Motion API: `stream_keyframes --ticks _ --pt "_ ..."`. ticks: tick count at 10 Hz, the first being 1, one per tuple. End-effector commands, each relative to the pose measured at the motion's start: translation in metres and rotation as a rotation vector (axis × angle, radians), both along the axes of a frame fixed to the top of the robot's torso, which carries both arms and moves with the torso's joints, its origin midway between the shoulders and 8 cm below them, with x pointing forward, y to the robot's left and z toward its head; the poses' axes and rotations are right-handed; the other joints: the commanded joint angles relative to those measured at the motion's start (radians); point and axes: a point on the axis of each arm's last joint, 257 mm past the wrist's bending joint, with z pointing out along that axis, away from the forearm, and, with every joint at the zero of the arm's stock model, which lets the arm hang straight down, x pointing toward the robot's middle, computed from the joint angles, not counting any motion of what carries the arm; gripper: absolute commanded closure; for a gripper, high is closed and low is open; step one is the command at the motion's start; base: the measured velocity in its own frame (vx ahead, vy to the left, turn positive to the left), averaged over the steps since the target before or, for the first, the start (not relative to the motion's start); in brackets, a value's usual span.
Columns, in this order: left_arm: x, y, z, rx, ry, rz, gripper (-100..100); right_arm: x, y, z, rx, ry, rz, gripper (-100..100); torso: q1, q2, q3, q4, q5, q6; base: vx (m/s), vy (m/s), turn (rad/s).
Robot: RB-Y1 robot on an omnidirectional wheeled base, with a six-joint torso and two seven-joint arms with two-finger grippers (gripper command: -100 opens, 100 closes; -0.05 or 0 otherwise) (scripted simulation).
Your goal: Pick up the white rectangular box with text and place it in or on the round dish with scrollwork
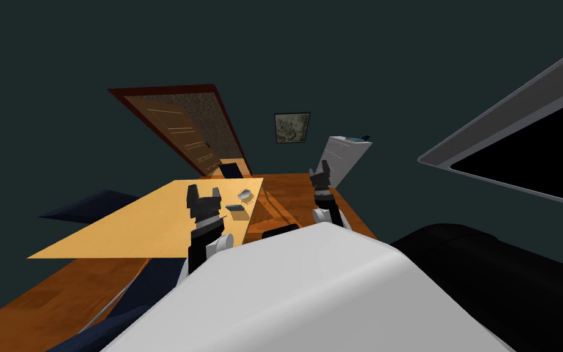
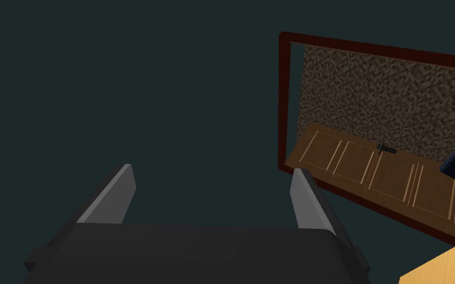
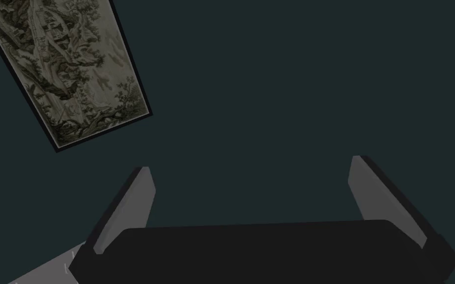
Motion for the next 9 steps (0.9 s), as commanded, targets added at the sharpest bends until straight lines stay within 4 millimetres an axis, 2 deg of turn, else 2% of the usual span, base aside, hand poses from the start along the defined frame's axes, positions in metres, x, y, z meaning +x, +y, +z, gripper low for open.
stream_keyframes --ticks 1,3,7,8,9 --pt "0.007 -0.003 -0.006 0.022 0.027 -0.02 -100 0.0 0.0 0.0 0.0 0.0 0.0 0 0.0 0.0 0.0 0.0 0.0 0.0 -0.003 -0.008 -0.001" --pt "0.02 -0.006 -0.022 0.043 0.084 -0.048 -100 0.0 0.0 0.0 0.0 0.0 0.0 0 -0.001 0.0 0.0 0.0 0.0 0.0 -0.01 -0.022 -0.002" --pt "0.059 -0.011 -0.073 0.053 0.248 -0.098 -100 0.0 0.0 0.0 0.0 0.0 0.0 0 -0.003 0.0 0.0 0.0 -0.001 0.0 -0.013 -0.043 -0.004" --pt "0.061 -0.01 -0.078 0.049 0.267 -0.097 -100 0.0 0.0 0.0 0.0 0.0 0.0 0 -0.003 0.001 0.0 0.0 -0.001 0.0 -0.014 -0.041 0.0" --pt "0.071 -0.012 -0.093 0.047 0.31 -0.109 -100 0.0 0.0 0.0 0.0 0.0 0.0 0 -0.003 0.001 0.0 0.0 -0.001 0.0 -0.016 -0.034 -0.003"
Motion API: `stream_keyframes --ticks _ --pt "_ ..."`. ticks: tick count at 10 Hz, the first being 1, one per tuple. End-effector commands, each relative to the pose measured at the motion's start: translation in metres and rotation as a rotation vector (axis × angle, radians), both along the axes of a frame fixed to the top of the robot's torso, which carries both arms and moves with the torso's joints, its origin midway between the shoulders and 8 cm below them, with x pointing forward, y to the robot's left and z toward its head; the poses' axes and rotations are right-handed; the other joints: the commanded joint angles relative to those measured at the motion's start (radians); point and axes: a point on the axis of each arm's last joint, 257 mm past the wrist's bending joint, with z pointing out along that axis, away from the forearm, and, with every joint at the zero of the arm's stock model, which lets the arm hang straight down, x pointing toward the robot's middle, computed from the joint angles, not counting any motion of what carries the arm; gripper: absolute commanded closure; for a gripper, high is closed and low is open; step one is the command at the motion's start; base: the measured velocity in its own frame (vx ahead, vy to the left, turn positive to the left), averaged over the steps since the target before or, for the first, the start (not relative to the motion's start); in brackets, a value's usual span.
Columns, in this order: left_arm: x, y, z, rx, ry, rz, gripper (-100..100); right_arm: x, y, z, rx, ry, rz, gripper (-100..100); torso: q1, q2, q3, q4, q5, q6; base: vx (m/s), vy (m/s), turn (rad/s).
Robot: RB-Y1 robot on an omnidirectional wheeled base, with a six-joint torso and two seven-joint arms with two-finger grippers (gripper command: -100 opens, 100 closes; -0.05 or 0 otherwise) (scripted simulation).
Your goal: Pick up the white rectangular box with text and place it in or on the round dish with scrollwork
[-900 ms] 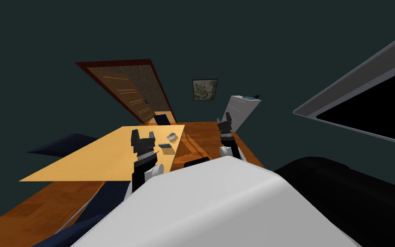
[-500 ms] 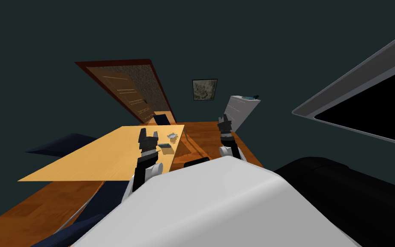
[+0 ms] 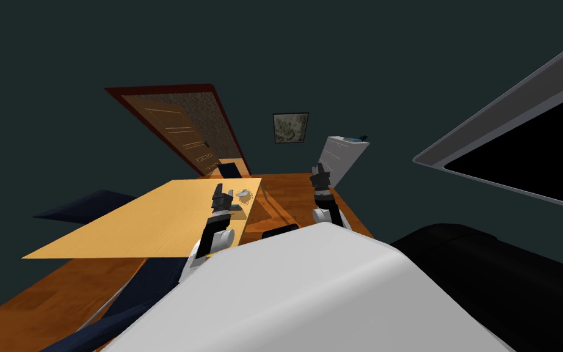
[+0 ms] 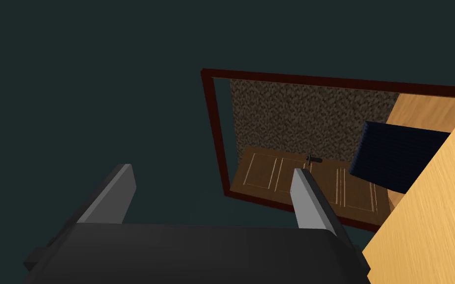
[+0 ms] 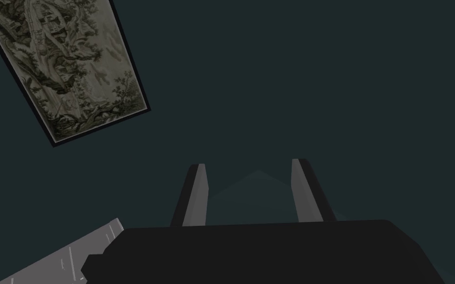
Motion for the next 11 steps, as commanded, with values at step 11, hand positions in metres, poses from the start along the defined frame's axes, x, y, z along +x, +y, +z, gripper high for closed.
stream_keyframes --ticks 11 --pt "0.055 -0.009 -0.12 -0.012 0.387 -0.048 -100 0.0 0.0 0.0 0.0 0.0 0.0 0 0.0 -0.001 0.0 0.0 0.0 0.0 -0.008 -0.033 -0.007"
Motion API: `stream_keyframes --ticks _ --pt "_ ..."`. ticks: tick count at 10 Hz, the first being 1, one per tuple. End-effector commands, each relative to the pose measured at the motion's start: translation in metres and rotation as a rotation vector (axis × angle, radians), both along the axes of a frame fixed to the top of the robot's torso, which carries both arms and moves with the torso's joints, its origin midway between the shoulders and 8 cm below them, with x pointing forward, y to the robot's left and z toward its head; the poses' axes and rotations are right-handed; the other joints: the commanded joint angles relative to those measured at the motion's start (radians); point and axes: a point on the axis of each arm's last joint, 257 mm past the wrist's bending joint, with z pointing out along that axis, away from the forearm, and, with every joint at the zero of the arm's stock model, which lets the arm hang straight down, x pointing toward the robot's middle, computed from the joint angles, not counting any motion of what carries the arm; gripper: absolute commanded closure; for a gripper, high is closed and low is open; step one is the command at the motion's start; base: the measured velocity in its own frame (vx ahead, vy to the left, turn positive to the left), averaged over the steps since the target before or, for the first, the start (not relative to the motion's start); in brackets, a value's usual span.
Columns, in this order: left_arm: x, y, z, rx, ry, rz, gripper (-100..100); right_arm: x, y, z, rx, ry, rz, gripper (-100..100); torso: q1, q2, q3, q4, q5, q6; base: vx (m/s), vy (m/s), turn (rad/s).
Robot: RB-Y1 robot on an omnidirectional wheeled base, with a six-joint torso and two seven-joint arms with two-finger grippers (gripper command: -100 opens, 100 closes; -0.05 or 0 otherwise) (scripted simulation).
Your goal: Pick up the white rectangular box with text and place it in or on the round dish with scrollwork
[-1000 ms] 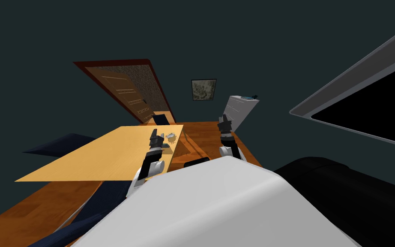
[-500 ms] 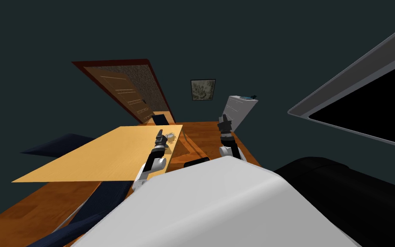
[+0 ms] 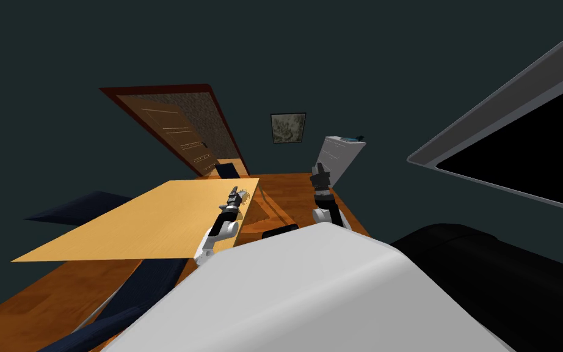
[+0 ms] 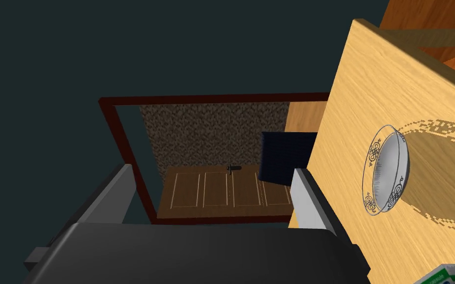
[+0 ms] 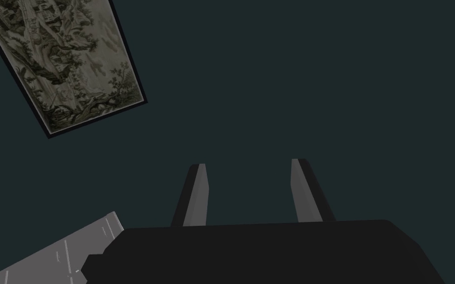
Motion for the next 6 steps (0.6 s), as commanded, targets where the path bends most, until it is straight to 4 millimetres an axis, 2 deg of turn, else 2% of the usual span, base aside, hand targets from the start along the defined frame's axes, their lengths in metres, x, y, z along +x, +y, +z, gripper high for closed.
stream_keyframes --ticks 1,3,4,6 --pt "0.007 -0.002 -0.021 0.002 0.065 -0.012 -100 0.0 0.0 0.0 0.0 0.0 0.0 0 0.0 0.0 0.0 0.0 0.0 0.0 -0.004 -0.033 -0.015" --pt "0.006 -0.002 -0.029 0.002 0.099 -0.011 -100 0.0 0.0 0.0 0.0 0.0 0.0 0 0.0 0.0 0.0 0.0 0.0 0.0 -0.001 -0.022 -0.002" --pt "0.012 -0.003 -0.046 0.006 0.149 -0.022 -100 0.0 0.0 0.0 0.0 0.0 0.0 0 0.001 0.0 0.0 0.0 0.0 0.0 -0.004 -0.022 -0.021" --pt "0.017 -0.004 -0.065 0.012 0.216 -0.033 -100 0.0 0.0 0.0 0.0 0.0 0.0 0 0.0 0.0 0.0 0.0 0.0 0.0 -0.002 -0.027 -0.017"
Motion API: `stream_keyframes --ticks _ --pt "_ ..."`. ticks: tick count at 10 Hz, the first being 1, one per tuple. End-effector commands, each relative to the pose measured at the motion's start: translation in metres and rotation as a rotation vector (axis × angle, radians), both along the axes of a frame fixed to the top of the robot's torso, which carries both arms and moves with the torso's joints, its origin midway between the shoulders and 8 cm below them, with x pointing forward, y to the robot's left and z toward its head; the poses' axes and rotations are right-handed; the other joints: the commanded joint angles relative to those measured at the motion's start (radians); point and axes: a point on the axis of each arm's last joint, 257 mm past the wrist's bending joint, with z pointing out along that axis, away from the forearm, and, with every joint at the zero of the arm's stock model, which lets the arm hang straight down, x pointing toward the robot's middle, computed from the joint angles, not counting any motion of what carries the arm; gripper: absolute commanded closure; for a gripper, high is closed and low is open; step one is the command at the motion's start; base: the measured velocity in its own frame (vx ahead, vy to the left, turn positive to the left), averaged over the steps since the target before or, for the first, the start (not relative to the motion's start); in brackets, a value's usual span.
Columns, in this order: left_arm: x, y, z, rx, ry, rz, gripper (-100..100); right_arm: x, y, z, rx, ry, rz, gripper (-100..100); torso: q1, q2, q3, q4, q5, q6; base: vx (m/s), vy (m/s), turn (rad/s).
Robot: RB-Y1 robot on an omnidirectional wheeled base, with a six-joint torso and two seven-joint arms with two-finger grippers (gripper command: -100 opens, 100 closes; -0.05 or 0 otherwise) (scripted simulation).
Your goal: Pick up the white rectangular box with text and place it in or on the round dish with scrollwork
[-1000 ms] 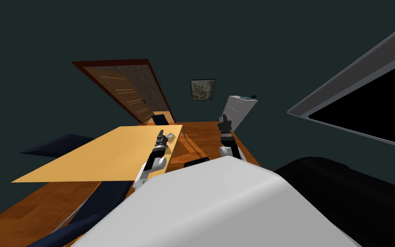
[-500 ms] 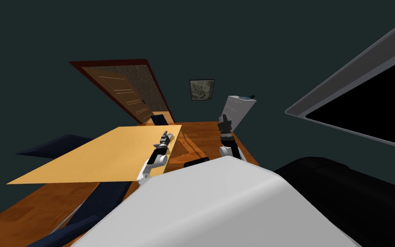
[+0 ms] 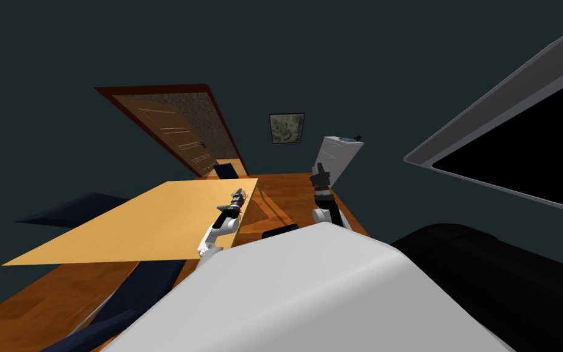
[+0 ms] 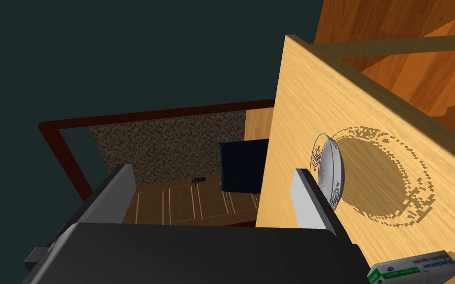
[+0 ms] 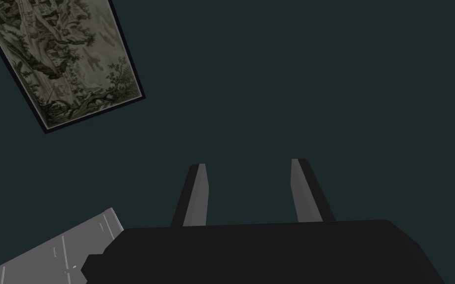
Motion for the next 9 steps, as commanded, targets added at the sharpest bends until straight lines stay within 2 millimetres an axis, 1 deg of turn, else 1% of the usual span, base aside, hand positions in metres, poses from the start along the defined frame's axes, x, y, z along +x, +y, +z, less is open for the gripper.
stream_keyframes --ticks 1,2,3,4,5,6,7,8,9 --pt "-0.001 -0.002 -0.021 0.004 0.065 -0.003 -100 0.0 0.0 0.0 0.0 0.0 0.0 0 0.0 0.0 0.0 0.0 0.0 0.0 0.002 -0.024 -0.014" --pt "0.004 -0.003 -0.034 0.011 0.111 -0.015 -100 0.0 0.0 0.0 0.0 0.0 0.0 0 0.0 0.0 0.0 0.0 0.0 0.0 0.001 -0.028 -0.031" --pt "0.0 -0.001 -0.044 0.012 0.149 -0.012 -100 0.0 0.0 0.0 0.0 0.0 0.0 0 0.0 0.0 0.0 0.0 0.0 0.0 0.004 -0.02 -0.017" --pt "0.005 -0.001 -0.055 0.021 0.189 -0.024 -100 0.0 0.0 0.0 0.0 0.0 0.0 0 0.0 0.0 0.0 0.0 0.0 0.0 0.006 -0.014 -0.024" --pt "0.0 0.001 -0.066 0.022 0.225 -0.02 -100 0.0 0.0 0.0 0.0 0.0 0.0 0 0.001 0.0 0.0 0.0 0.0 0.0 0.003 -0.011 -0.019" --pt "0.0 0.001 -0.067 0.022 0.231 -0.02 -100 0.0 0.0 0.0 0.0 0.0 0.0 0 0.001 0.0 0.0 0.0 0.0 0.0 0.0 -0.006 -0.004" --pt "0.0 0.005 -0.083 0.032 0.29 -0.027 -100 0.0 0.0 0.0 0.0 0.0 0.0 0 0.001 0.0 0.0 0.0 0.0 0.0 0.004 -0.008 -0.042" --pt "-0.003 0.005 -0.088 0.033 0.312 -0.027 -100 0.0 0.0 0.0 0.0 0.0 0.0 0 0.001 0.0 0.0 0.0 0.0 0.0 0.005 -0.006 -0.021" --pt "-0.001 0.01 -0.1 0.043 0.357 -0.033 -100 0.0 0.0 0.0 0.0 0.0 0.0 0 0.001 0.0 0.0 0.0 0.0 0.0 0.011 -0.007 -0.046"
